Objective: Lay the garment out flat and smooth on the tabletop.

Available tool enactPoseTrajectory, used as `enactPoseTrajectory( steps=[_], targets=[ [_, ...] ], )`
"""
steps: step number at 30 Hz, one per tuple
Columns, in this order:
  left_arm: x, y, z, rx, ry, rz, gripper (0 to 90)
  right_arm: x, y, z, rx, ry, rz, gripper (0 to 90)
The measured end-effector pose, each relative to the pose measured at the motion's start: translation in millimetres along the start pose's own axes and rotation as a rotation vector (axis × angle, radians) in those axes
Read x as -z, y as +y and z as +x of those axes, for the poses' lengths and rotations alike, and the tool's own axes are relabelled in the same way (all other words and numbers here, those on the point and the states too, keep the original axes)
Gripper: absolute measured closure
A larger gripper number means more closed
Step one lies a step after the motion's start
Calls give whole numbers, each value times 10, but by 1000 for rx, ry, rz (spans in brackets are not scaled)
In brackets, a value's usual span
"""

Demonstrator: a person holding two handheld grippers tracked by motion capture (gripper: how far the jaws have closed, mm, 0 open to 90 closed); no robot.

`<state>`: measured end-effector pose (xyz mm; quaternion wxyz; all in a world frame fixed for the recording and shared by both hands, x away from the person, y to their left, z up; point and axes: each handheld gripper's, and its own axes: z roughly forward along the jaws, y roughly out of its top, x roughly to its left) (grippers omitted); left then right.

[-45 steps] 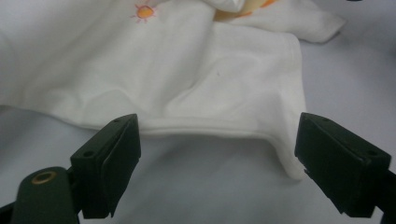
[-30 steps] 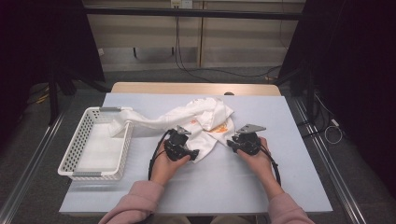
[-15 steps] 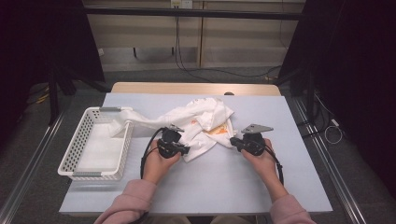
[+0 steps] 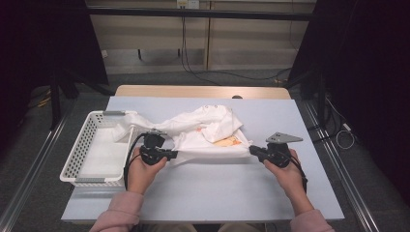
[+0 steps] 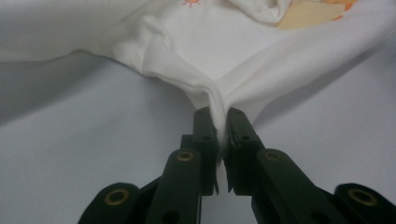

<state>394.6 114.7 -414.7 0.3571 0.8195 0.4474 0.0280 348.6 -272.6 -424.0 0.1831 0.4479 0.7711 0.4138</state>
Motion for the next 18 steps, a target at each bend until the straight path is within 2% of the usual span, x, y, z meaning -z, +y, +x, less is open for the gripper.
enactPoseTrajectory(
  steps=[2, 3, 6, 9, 11, 12, 14, 16, 18],
  targets=[
    [-4, -13, 6, -3, 9, 9, 841, -16, -18, 48, 17, 25, 32, 877],
    [4, -26, -6, 20, -1, 16, 841, -28, -27, 73, 22, 33, 46, 877],
    [73, -37, 15, 18, 11, 7, 840, -50, -47, 118, 37, 54, 78, 877],
    [146, -60, 24, 26, 9, -6, 840, -38, -59, 182, 48, 82, 81, 876],
    [160, -85, 31, 22, 11, -3, 836, -17, -64, 207, 62, 82, 66, 866],
    [152, -102, 33, 27, 17, 1, 834, -10, -64, 222, 67, 74, 57, 843],
    [132, -116, 31, 41, -3, 14, 833, -18, -52, 231, 72, 70, 46, 754],
    [135, -120, 13, 38, -4, 15, 834, -47, -33, 237, 66, 51, 33, 724],
    [147, -119, -2, 22, -9, 18, 833, -100, -5, 230, 50, 36, 18, 643]
  ],
)
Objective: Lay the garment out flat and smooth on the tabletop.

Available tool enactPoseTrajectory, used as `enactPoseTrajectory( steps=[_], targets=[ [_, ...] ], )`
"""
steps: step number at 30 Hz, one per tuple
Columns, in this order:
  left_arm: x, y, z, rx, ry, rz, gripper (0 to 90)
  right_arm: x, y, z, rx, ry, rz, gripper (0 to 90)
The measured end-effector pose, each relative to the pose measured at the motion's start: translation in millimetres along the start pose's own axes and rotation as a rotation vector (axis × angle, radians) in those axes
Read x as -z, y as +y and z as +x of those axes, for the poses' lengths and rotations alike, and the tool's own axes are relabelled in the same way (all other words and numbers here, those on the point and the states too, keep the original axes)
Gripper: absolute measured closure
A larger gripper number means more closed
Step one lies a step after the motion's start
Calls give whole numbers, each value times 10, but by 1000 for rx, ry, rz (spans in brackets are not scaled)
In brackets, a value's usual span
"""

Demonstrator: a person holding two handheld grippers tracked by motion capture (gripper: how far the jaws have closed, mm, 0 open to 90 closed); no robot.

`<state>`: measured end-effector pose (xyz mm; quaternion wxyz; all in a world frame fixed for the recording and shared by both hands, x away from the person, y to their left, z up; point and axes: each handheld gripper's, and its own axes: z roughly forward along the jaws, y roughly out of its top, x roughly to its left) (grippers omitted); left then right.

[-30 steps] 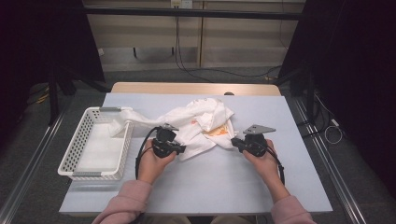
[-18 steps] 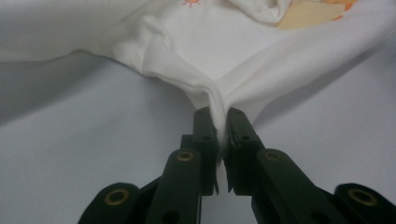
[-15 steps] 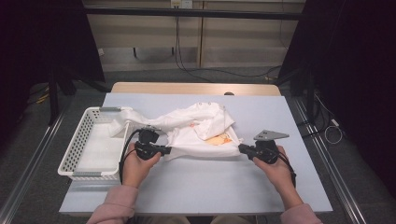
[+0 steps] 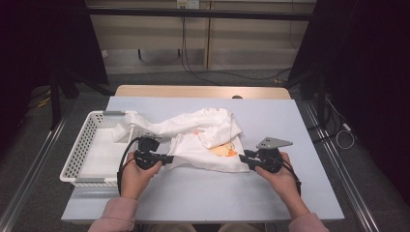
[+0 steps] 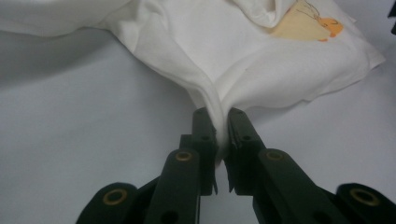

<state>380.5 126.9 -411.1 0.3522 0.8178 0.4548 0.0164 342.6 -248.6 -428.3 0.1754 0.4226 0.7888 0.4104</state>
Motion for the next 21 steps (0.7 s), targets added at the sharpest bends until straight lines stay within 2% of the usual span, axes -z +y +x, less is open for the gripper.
enactPoseTrajectory(
  steps=[1, 2, 4, 6, 7, 8, 9, 10, 11, 12, 13, 14, 16, 17, 18, 21],
  targets=[
    [10, -4, -13, 11, -7, -1, 834, -35, 19, -9, 11, -30, 1, 626],
    [17, -6, -9, 1, -10, 1, 833, -78, 41, -11, 14, -41, 4, 602],
    [37, -19, -17, 18, -18, -11, 833, -189, 75, -27, 24, -77, 22, 578],
    [68, -33, -24, 19, -25, -11, 833, -316, 76, -57, 41, -125, 50, 580],
    [85, -41, -30, 20, -22, -14, 833, -377, 68, -78, 43, -139, 66, 597],
    [96, -47, -31, 16, -36, -11, 833, -429, 56, -89, 42, -140, 92, 626],
    [112, -55, -45, 29, -37, -9, 833, -474, 40, -91, 41, -150, 117, 641],
    [118, -57, -33, 4, -41, -13, 833, -498, 26, -100, 22, -140, 110, 735],
    [122, -72, -62, 39, -49, -2, 833, -494, 29, -106, -8, -87, 111, 844],
    [130, -75, -46, 5, -42, -8, 833, -484, 33, -97, -5, -83, 118, 868],
    [137, -89, -54, 14, -39, -4, 833, -472, 31, -88, 9, -84, 126, 877],
    [144, -99, -47, 5, -40, 2, 832, -456, 29, -75, 6, -70, 134, 880],
    [168, -118, -49, 3, -31, 8, 829, -389, 21, -35, -23, -42, 142, 881],
    [176, -132, -60, 29, -39, 2, 827, -350, 11, -6, -28, -31, 144, 881],
    [194, -135, -40, 8, -40, 11, 826, -314, -3, 18, -33, -17, 138, 881],
    [219, -162, -54, 13, -48, 14, 822, -198, -41, 90, -38, 15, 141, 880]
  ],
)
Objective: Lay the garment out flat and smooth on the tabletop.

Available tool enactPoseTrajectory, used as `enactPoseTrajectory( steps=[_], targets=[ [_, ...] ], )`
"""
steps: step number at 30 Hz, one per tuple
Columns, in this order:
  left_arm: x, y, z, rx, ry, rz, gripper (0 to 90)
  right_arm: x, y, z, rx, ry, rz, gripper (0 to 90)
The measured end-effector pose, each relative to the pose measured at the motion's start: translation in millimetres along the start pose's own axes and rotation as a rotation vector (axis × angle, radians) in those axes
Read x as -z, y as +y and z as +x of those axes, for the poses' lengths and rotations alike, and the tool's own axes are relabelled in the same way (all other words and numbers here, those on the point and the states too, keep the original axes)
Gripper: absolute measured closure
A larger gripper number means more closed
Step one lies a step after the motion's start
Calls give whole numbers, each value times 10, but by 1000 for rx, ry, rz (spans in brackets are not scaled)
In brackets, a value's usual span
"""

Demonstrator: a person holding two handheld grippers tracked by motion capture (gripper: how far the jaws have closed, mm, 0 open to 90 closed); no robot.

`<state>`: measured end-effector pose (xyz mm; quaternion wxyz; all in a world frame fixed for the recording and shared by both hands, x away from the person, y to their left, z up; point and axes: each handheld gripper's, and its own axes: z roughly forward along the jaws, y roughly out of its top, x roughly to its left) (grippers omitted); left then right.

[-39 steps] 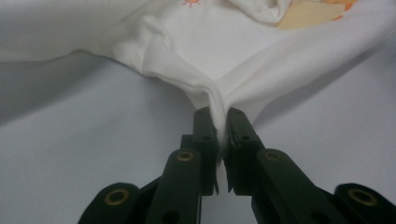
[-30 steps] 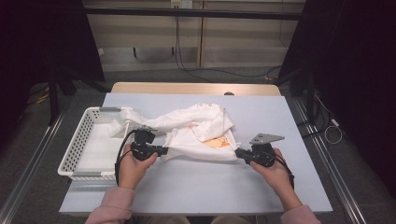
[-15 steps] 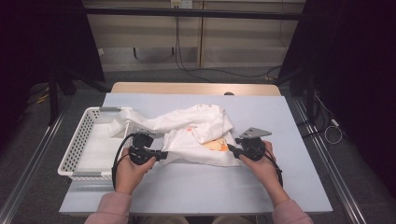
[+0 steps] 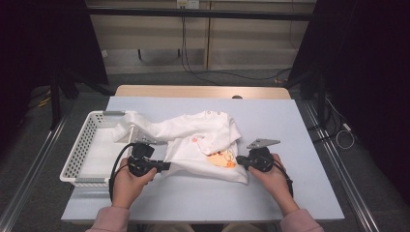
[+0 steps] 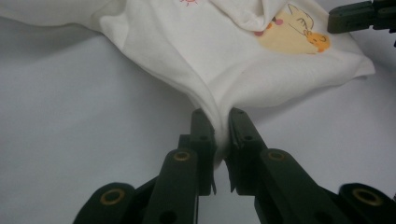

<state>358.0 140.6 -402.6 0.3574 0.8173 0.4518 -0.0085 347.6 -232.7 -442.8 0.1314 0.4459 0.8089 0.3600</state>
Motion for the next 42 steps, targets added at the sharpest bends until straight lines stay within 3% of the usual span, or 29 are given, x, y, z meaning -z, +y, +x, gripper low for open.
enactPoseTrajectory(
  steps=[1, 3, 5, 6, 11, 12, 13, 15, 16, 18, 20, 23, 24, 25, 27, 32, 42],
  targets=[
    [7, -9, -18, 15, -7, -1, 822, 29, -18, 21, -3, 4, -2, 879],
    [24, -11, -22, -1, -9, -3, 823, 75, -51, 40, -1, 14, -2, 879],
    [43, -17, -43, 20, -17, -15, 823, 108, -68, 52, -3, 18, -5, 879],
    [60, -11, -37, 1, -21, -14, 823, 126, -74, 54, -8, 25, -4, 879],
    [128, 8, -15, 10, -38, -37, 823, 254, -37, 14, -21, 24, -73, 878],
    [140, 6, -16, 39, -50, -42, 823, 300, -14, 13, -31, 27, -82, 878],
    [157, 10, 6, 22, -48, -44, 822, 338, 9, 7, -30, 32, -94, 878],
    [144, -7, 11, 48, -59, -31, 811, 377, 40, -16, -21, 31, -108, 874],
    [124, -15, 23, 37, -54, -26, 790, 365, 46, -24, -16, 17, -110, 873],
    [65, -23, 16, 53, -28, -21, 694, 276, 39, -52, -11, 0, -110, 871],
    [7, -14, 15, 31, -14, -18, 662, 171, 43, -75, 30, -45, -126, 858],
    [-65, 14, 11, 6, 41, -39, 492, 37, 61, -113, 58, -128, -118, 780],
    [-85, 22, 5, 25, 43, -48, 462, 25, 63, -117, 64, -136, -111, 768],
    [-105, 37, 21, 7, 59, -63, 406, 15, 65, -118, 59, -140, -112, 739],
    [-124, 61, 58, -34, 71, -64, 368, 15, 82, -123, 58, -143, -127, 666],
    [-205, 84, 84, -34, 74, -71, 253, -7, 181, -124, 55, -149, -166, 543],
    [-180, 143, 85, -57, 76, -114, 167, -285, 466, 110, 116, -84, -151, 520]
  ],
)
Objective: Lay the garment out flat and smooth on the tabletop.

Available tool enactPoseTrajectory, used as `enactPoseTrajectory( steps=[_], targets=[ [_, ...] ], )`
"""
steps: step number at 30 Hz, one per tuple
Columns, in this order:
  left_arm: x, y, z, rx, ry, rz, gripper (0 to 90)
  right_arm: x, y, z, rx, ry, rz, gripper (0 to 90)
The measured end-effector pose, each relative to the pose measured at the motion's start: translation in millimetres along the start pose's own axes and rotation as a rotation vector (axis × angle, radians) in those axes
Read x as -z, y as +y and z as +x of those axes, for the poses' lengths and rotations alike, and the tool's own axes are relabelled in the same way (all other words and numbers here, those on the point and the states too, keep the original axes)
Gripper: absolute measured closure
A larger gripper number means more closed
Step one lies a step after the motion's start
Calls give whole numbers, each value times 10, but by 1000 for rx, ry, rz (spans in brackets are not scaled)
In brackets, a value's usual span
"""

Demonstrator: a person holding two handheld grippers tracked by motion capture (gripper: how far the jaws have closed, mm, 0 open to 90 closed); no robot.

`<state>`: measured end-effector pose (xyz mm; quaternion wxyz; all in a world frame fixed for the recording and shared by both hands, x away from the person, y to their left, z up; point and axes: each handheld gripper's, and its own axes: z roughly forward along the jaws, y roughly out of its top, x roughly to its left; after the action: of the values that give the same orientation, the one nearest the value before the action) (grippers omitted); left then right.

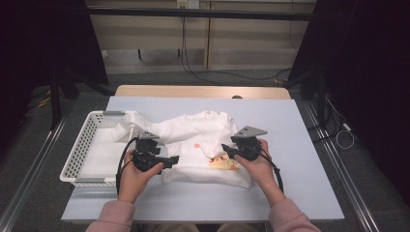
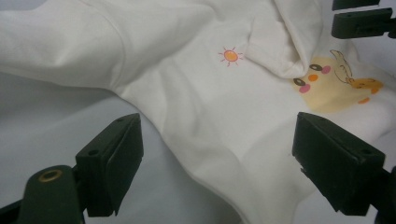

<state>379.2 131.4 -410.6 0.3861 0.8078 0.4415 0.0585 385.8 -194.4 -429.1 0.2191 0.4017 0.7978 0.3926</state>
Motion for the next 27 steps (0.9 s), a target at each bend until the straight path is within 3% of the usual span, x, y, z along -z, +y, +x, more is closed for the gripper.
enactPoseTrajectory(
  steps=[4, 5, 7, 8, 9, 10, 12, 13, 16, 17, 18, 19, 21, 22, 23, 25, 26, 27],
  targets=[
    [-31, 0, -24, 1, 4, 11, 158, -125, 90, 176, 40, 62, 11, 525],
    [-20, 8, -7, -46, -8, 34, 157, -159, 97, 229, 55, 79, 24, 528],
    [-50, 3, -60, -9, -16, -1, 150, -203, 90, 313, 104, 84, 49, 524],
    [-60, 2, -72, -4, -31, 1, 148, -216, 77, 341, 105, 90, 59, 521],
    [-57, 6, -73, -12, -19, 6, 148, -232, 59, 351, 106, 97, 71, 521],
    [-49, 16, -46, -55, -16, 29, 148, -245, 48, 356, 115, 104, 76, 526],
    [-58, 20, -53, -51, -18, 20, 146, -272, 30, 377, 141, 102, 92, 545],
    [-72, 16, -75, -20, -22, -2, 146, -287, 25, 391, 145, 101, 103, 563],
    [-71, 19, -76, -23, -22, -4, 146, -331, 5, 407, 187, 90, 131, 731],
    [-67, 19, -72, -22, -23, -5, 146, -332, 1, 399, 184, 98, 125, 816],
    [-49, 28, -35, -63, -28, 16, 145, -321, -1, 388, 175, 115, 113, 862],
    [-44, 27, -33, -59, -23, 16, 146, -296, 4, 382, 158, 123, 114, 866],
    [-49, 21, -43, -21, -26, -11, 146, -229, 21, 359, 151, 139, 119, 844],
    [-46, 20, -43, -18, -22, -12, 146, -201, 25, 343, 149, 144, 112, 775],
    [-44, 20, -42, -17, -21, -13, 146, -159, 34, 323, 141, 115, 113, 671],
    [-39, 16, -48, -18, -19, -17, 146, -83, 32, 243, 113, 70, 96, 647],
    [-24, 21, -27, -56, -25, 11, 146, -49, 28, 182, 89, 55, 82, 617],
    [-11, 23, -29, -61, -22, 18, 146, -23, 24, 118, 63, 43, 64, 602]
  ],
)
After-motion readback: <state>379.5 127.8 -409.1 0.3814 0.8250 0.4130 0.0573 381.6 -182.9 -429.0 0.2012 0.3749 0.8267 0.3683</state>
